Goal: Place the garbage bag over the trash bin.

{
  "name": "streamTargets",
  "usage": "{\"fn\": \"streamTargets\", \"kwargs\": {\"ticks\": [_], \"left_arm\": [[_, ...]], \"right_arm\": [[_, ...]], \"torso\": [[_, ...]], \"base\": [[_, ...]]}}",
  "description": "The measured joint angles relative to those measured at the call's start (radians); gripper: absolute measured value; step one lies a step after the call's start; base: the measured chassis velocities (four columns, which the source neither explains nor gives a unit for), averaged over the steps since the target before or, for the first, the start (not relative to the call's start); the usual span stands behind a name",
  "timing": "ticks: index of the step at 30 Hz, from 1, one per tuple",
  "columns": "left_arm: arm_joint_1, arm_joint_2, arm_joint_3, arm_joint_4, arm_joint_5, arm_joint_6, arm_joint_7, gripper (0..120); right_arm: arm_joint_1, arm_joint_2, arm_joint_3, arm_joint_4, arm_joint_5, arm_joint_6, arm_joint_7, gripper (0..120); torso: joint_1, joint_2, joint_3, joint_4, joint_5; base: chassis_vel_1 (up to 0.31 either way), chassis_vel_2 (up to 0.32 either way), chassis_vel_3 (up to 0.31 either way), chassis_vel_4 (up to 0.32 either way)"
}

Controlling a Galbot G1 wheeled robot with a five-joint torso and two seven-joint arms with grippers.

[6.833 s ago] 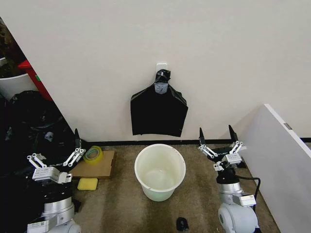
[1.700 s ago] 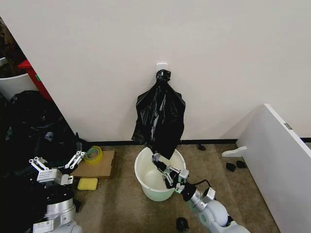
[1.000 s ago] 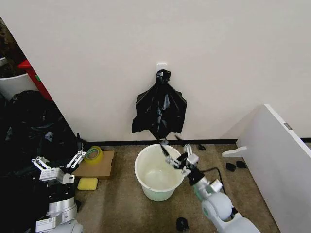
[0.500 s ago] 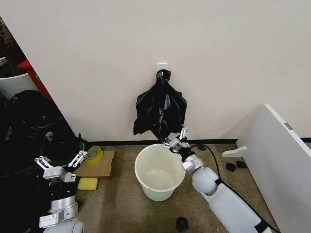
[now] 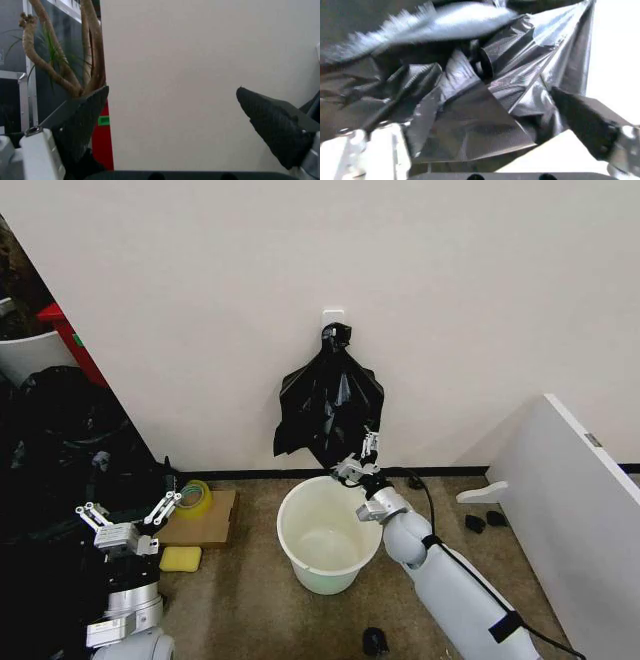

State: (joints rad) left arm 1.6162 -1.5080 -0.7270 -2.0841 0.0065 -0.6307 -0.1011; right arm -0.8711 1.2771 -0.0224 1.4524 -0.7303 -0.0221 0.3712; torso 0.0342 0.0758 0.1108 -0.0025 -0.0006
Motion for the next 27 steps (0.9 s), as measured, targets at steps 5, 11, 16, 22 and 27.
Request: {"fn": "streamTargets", "kwargs": {"ticks": [5, 11, 16, 22, 27], "left_arm": [[0.003, 0.0, 0.001, 0.0, 0.004, -0.002, -0.001, 100], [0.003, 0.001, 0.003, 0.0, 0.004, -0.003, -0.001, 100], [0.003, 0.003, 0.005, -0.001, 0.005, -0.003, -0.001, 100], [0.001, 0.008, 0.006, -0.002, 0.003, -0.004, -0.002, 100], [-0.009, 0.018, 0.002, -0.002, -0.013, -0.003, -0.002, 100]], "right_arm": [[-0.02, 0.005, 0.007, 0.017, -0.017, -0.042, 0.02, 61], [-0.06, -0.003, 0.023, 0.05, 0.003, -0.043, 0.022, 37], [-0.083, -0.015, 0.035, 0.06, 0.036, -0.047, 0.022, 19], [-0.1, -0.032, 0.047, 0.073, 0.112, -0.03, 0.011, 0], [-0.112, -0.048, 0.048, 0.102, 0.267, 0.049, -0.034, 0]], "torso": [[0.0, 0.0, 0.0, 0.0, 0.0], [0.0, 0.0, 0.0, 0.0, 0.0], [0.0, 0.0, 0.0, 0.0, 0.0], [0.0, 0.0, 0.0, 0.0, 0.0], [0.0, 0.0, 0.0, 0.0, 0.0]], "base": [[0.0, 0.0, 0.0, 0.0], [0.0, 0.0, 0.0, 0.0], [0.0, 0.0, 0.0, 0.0], [0.0, 0.0, 0.0, 0.0], [0.0, 0.0, 0.0, 0.0]]}}
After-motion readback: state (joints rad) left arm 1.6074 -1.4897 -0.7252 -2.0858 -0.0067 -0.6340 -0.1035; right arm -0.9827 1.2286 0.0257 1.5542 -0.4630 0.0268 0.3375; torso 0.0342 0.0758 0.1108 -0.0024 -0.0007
